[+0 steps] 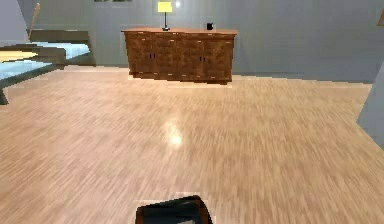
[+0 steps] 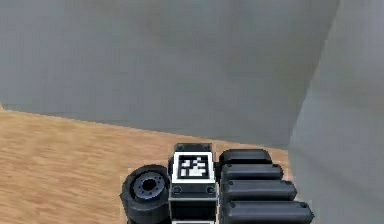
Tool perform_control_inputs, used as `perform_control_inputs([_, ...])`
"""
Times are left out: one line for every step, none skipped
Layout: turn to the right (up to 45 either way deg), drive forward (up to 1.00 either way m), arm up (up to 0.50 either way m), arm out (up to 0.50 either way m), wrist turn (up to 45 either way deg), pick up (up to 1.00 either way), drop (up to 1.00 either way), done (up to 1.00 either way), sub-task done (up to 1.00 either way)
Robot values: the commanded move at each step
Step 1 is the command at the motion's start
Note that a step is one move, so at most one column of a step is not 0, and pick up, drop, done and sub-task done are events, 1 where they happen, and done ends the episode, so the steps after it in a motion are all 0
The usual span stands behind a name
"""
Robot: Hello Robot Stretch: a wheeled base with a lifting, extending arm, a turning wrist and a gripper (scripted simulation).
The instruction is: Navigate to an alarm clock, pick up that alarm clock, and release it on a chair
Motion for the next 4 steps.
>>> perform_control_inputs([0.0, 0.80, 0.00, 0.00, 0.0, 0.00, 0.00, 0.00, 0.00])
perform_control_inputs([-45.0, 0.00, 0.00, 0.00, 0.0, 0.00, 0.00, 0.00, 0.00])
perform_control_inputs([-30.0, 0.00, 0.00, 0.00, 0.0, 0.00, 0.00, 0.00, 0.00])
perform_control_inputs([0.0, 0.65, 0.00, 0.00, 0.0, 0.00, 0.00, 0.00, 0.00])
